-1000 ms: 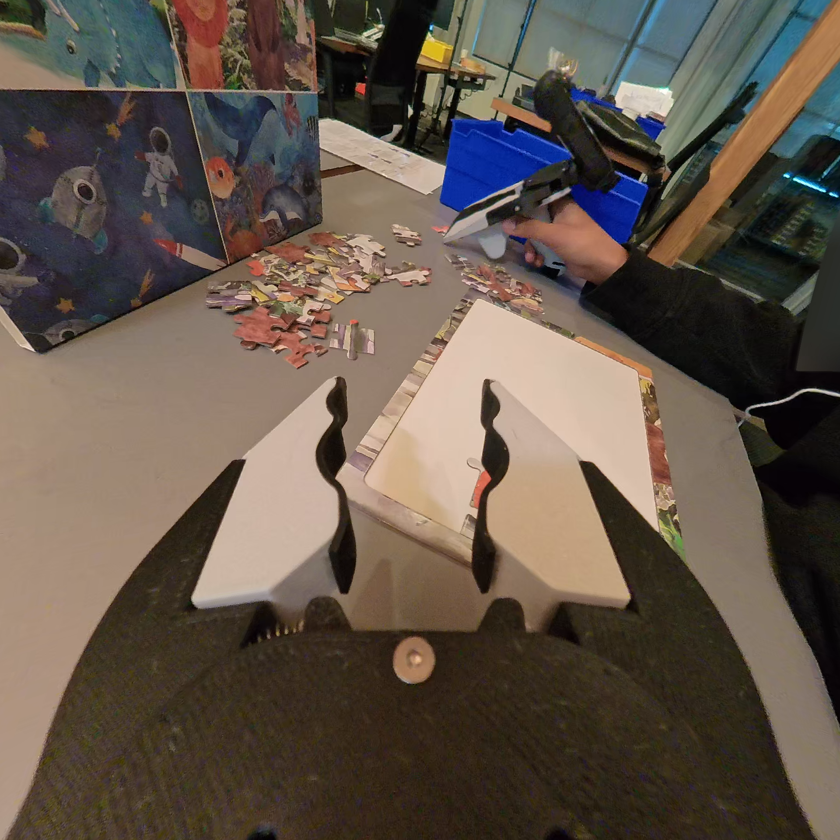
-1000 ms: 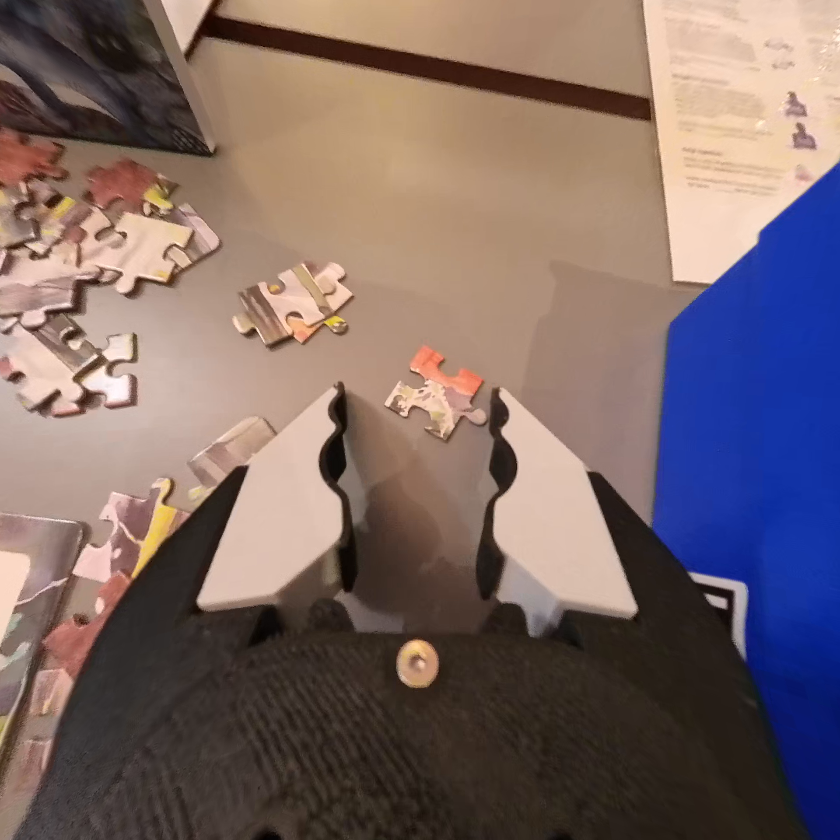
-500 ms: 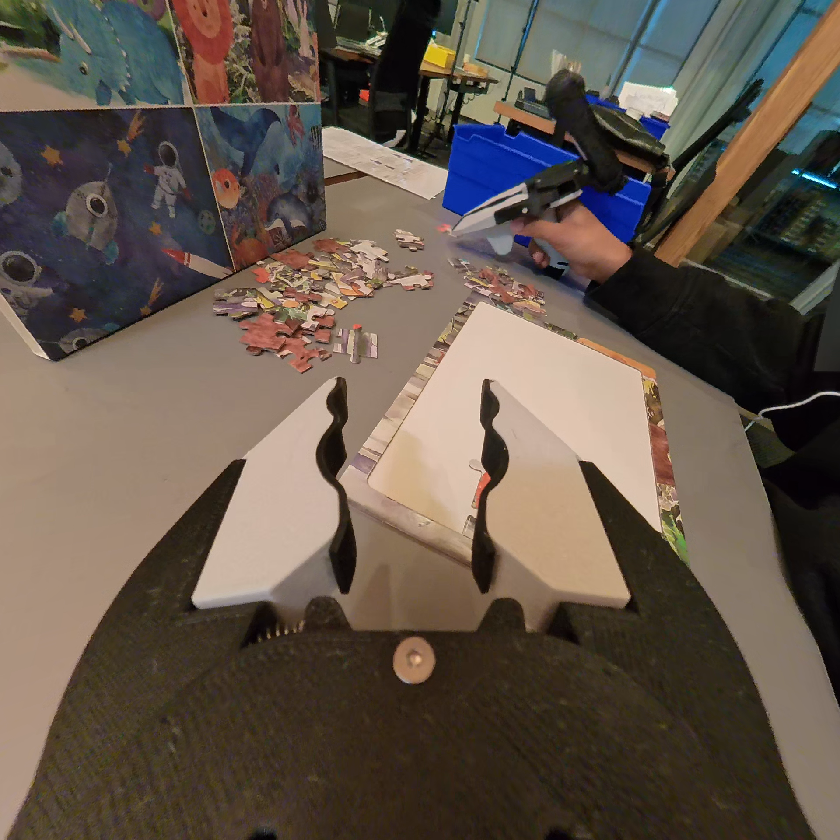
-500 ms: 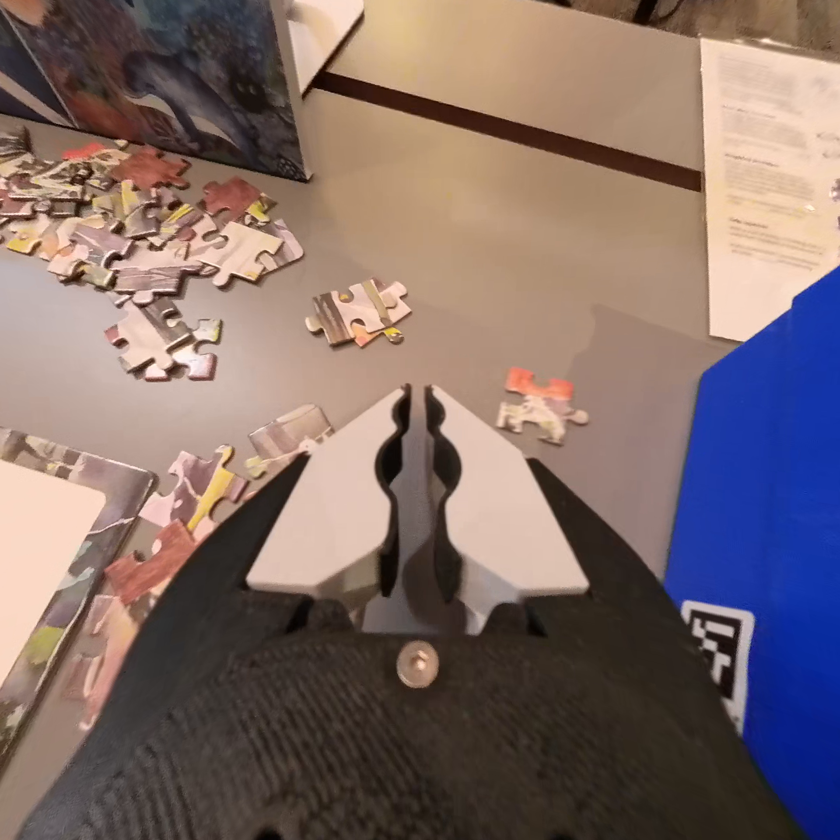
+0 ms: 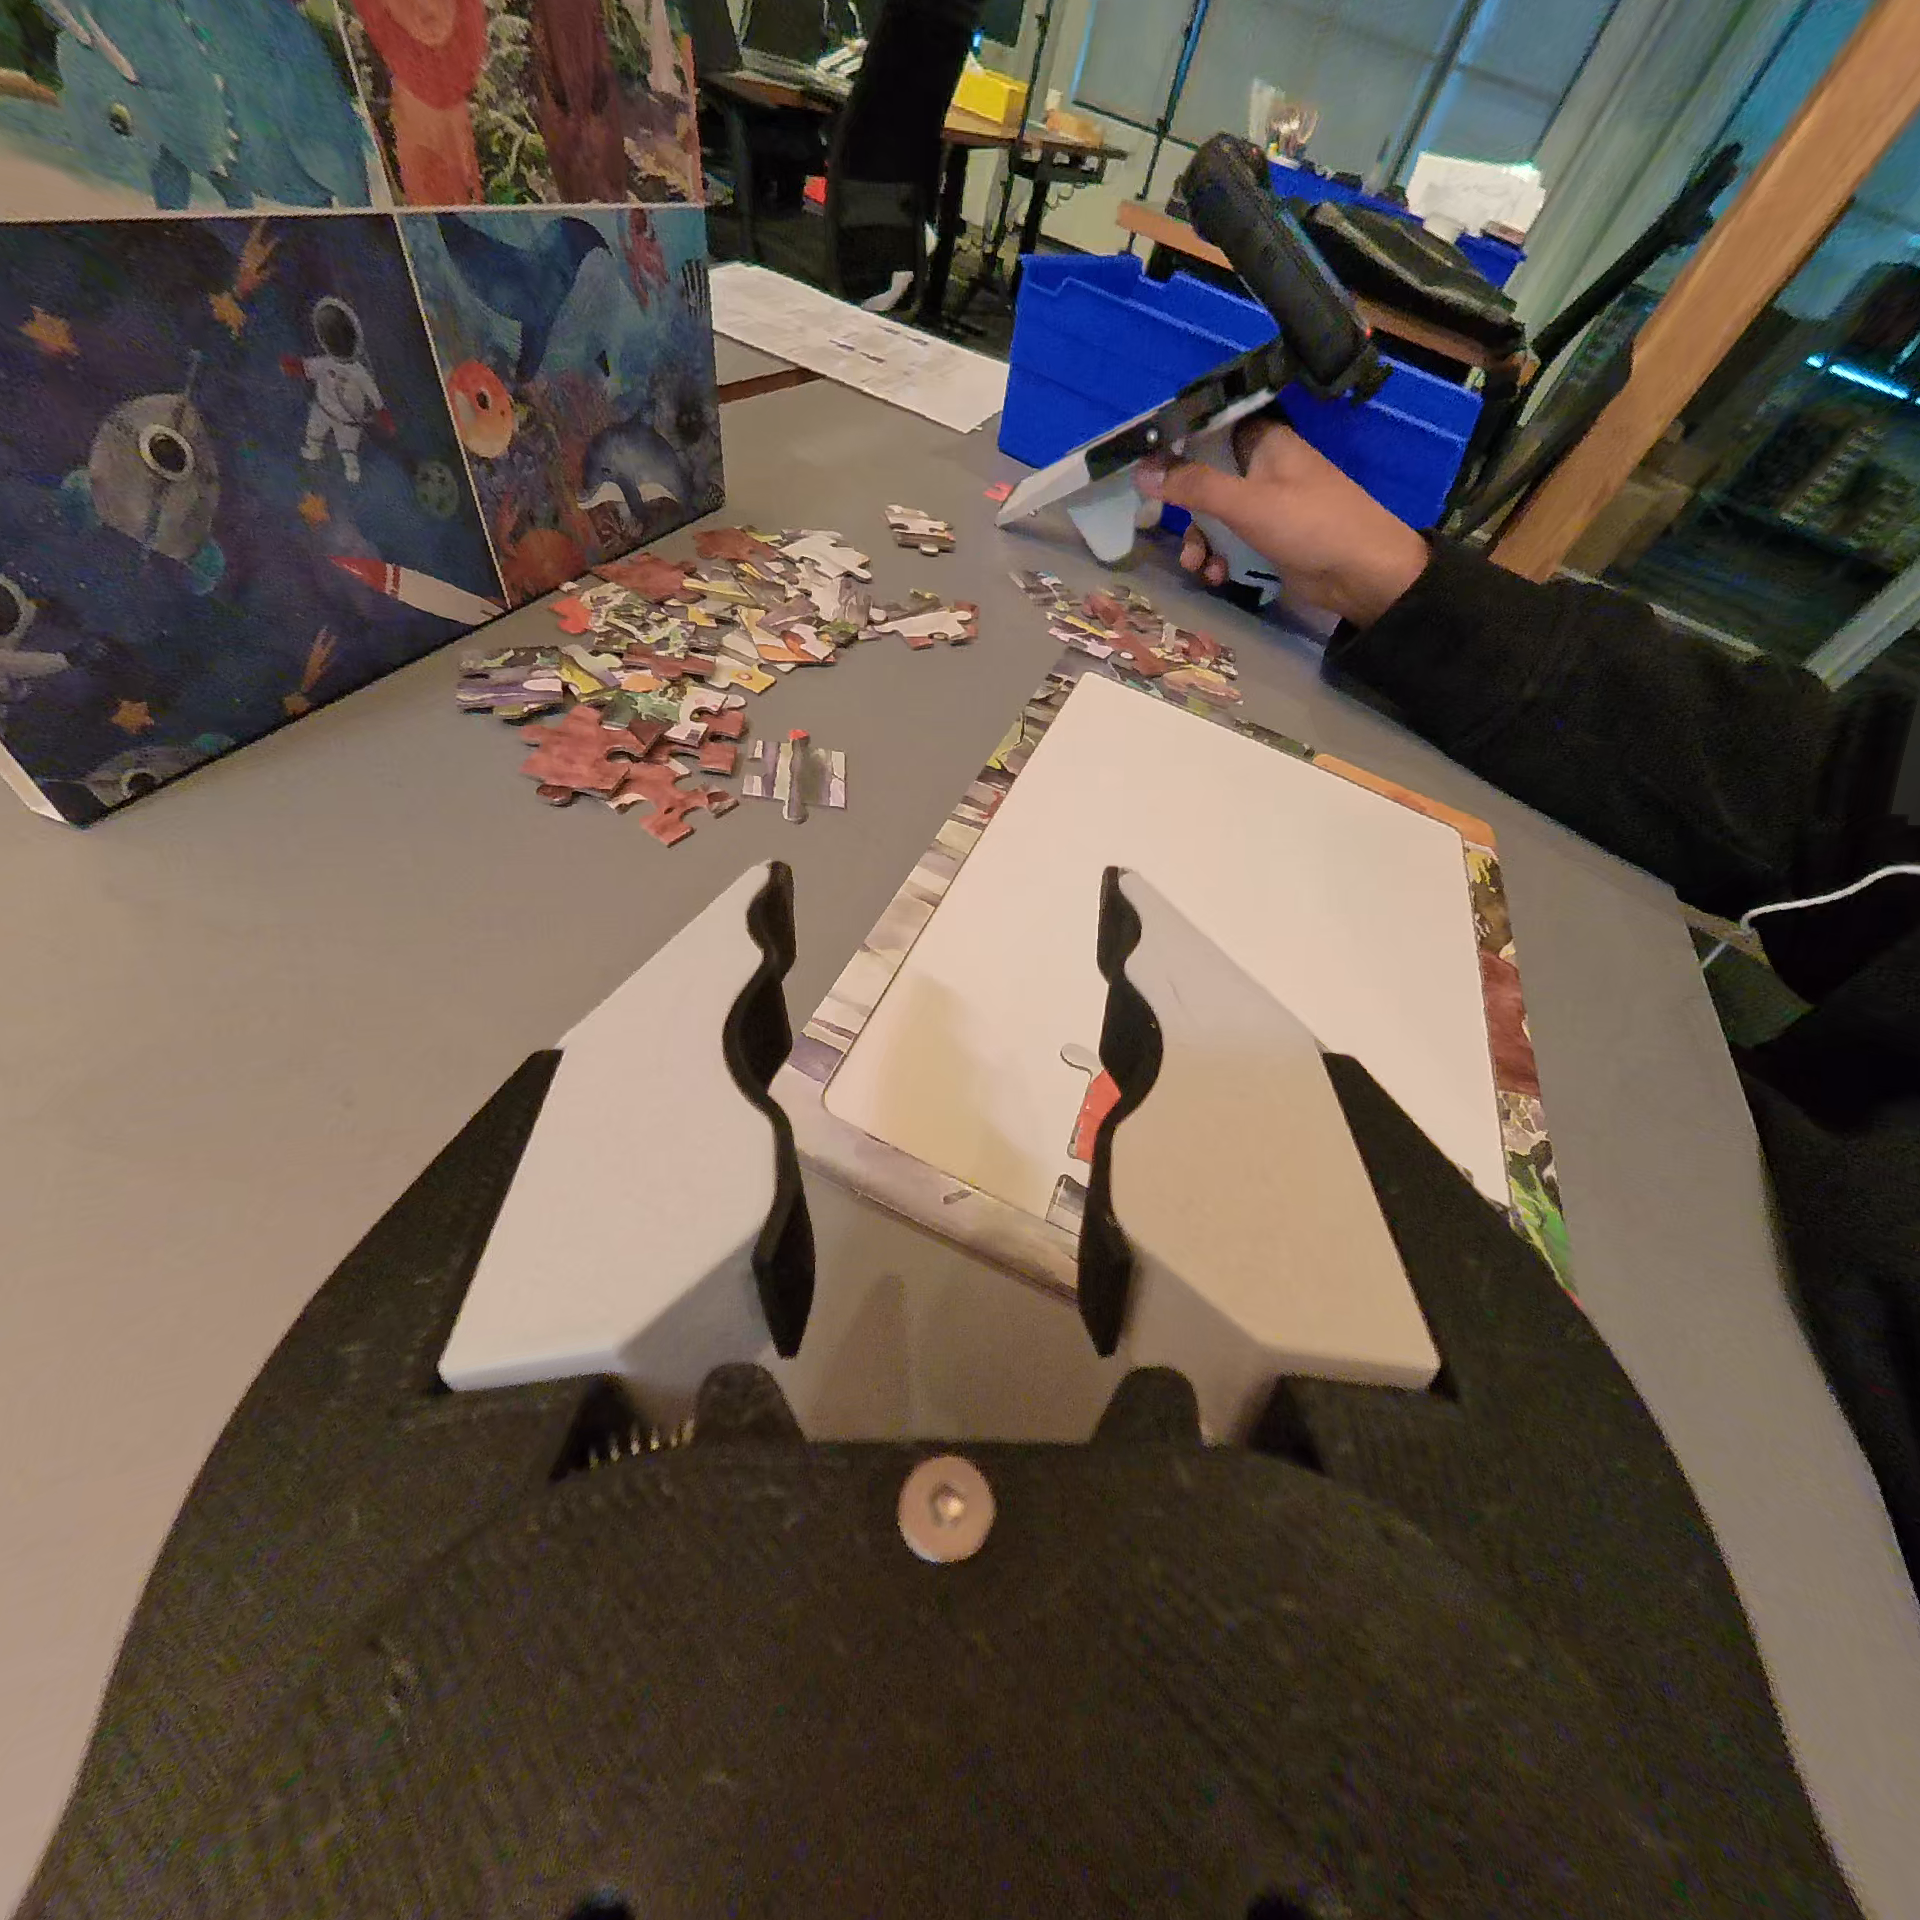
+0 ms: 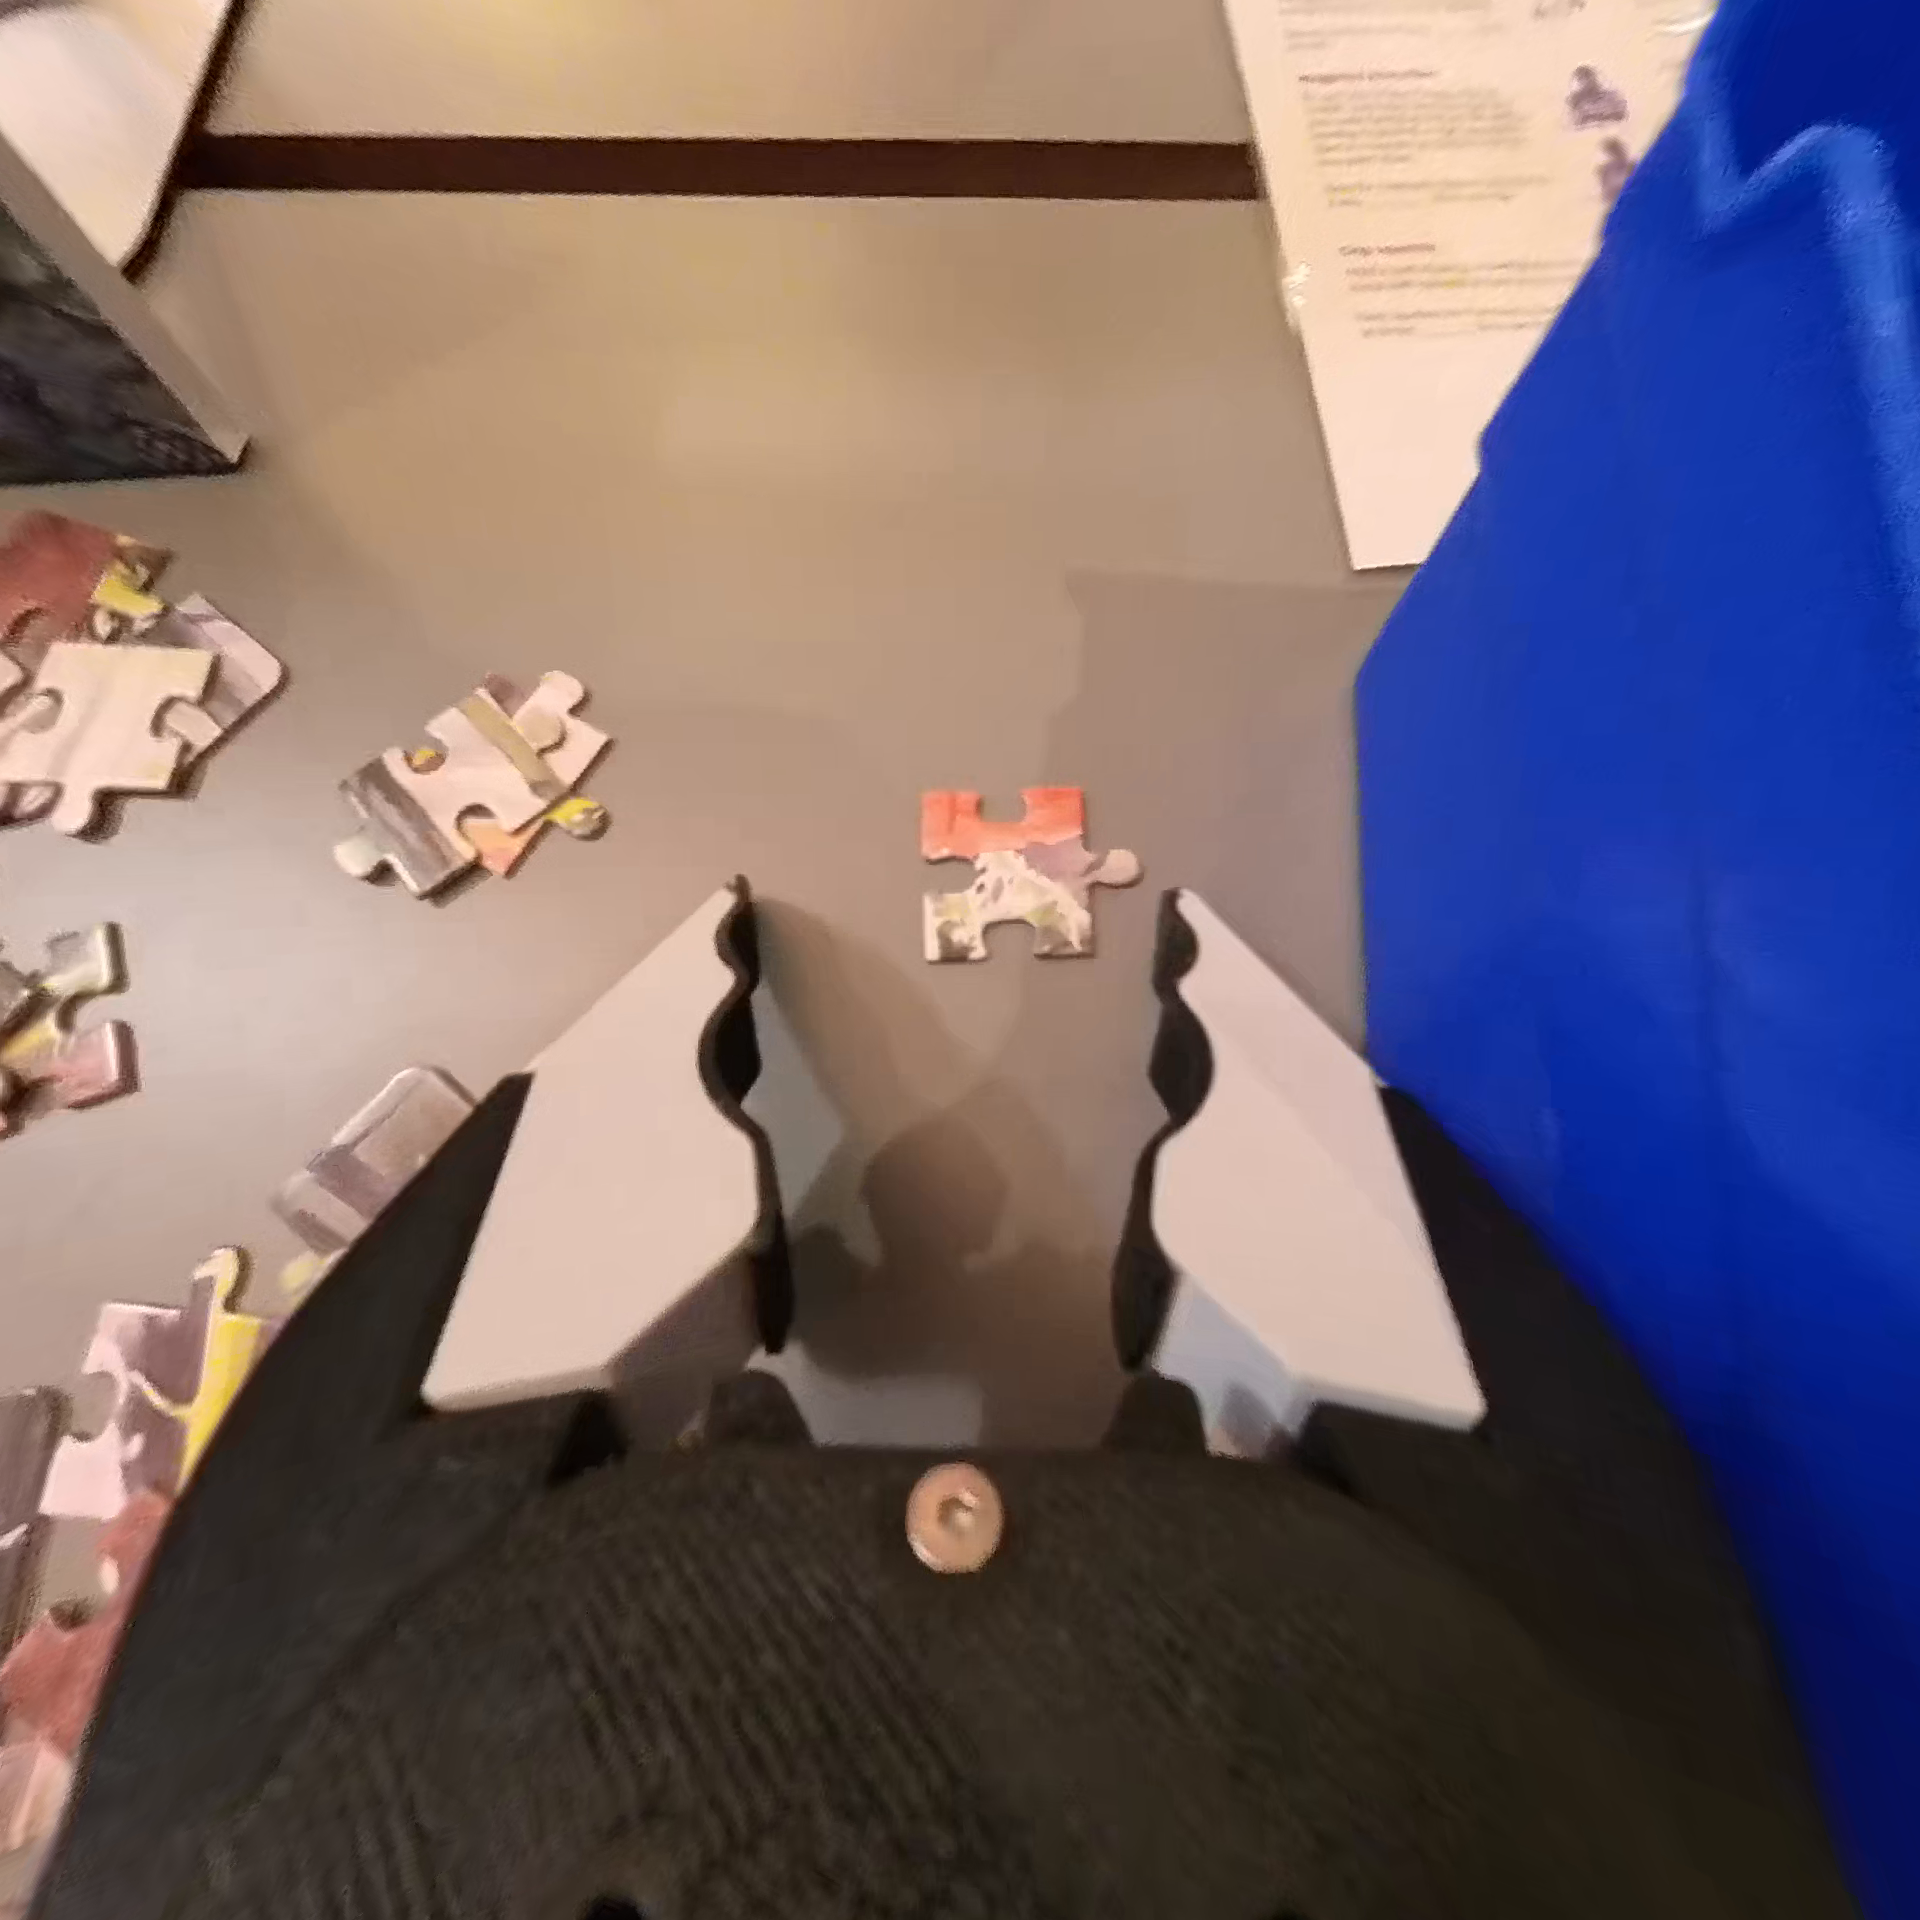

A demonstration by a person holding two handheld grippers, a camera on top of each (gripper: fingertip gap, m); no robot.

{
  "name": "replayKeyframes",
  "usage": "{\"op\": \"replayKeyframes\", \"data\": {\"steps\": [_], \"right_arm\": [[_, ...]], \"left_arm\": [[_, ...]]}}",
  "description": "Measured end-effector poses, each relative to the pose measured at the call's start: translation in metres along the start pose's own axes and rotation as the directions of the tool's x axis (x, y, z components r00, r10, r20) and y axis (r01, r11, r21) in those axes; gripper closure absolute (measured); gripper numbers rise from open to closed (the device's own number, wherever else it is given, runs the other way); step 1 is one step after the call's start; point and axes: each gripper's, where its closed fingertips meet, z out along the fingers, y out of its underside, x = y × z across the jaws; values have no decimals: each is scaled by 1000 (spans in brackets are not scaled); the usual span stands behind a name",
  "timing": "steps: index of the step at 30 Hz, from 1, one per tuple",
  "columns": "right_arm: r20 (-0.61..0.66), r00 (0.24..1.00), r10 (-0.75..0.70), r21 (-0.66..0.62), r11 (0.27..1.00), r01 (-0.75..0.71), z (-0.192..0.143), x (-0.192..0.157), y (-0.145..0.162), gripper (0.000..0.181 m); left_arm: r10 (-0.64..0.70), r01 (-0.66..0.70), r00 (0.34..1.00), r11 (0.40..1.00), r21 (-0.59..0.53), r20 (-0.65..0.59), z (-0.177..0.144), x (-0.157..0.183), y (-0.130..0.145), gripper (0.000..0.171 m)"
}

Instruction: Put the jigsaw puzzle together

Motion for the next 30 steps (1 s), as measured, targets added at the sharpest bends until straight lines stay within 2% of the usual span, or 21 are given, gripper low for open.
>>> {"op": "replayKeyframes", "data": {"steps": [1,2,3,13,17,19,22,26,28,30], "right_arm": [[0,1000,13,3,1000,-13,0,1,-1,117],[13,1000,10,8,1000,-10,-1,0,-1,139],[35,999,-2,10,1000,2,-1,-4,-1,152],[179,972,-154,41,988,150,-8,-42,0,153],[239,959,-152,119,985,126,-23,-56,-12,153],[316,933,-169,186,976,114,-39,-73,-21,153],[444,854,-271,300,943,143,-75,-115,-32,153],[463,752,-469,430,861,272,-117,-175,-32,153],[483,666,-568,481,808,341,-135,-212,-23,153],[535,534,-655,522,753,400,-153,-252,-3,153]], "left_arm": [[1,-1,1000,1000,-4,0,1,0,1,113],[0,0,1000,1000,-4,0,1,0,1,113],[-1,1,1000,1000,-4,-1,1,0,1,113],[11,-11,1000,1000,11,7,-3,0,-3,114],[21,-21,1000,1000,15,8,-4,2,-5,114],[24,-24,1000,1000,15,7,-4,3,-6,114],[28,-28,1000,1000,10,-1,-3,5,-6,114],[59,-60,998,998,-35,-24,2,12,1,114],[98,-105,991,991,-80,-87,5,24,9,119],[118,-143,977,981,-133,-179,9,42,19,126]]}}
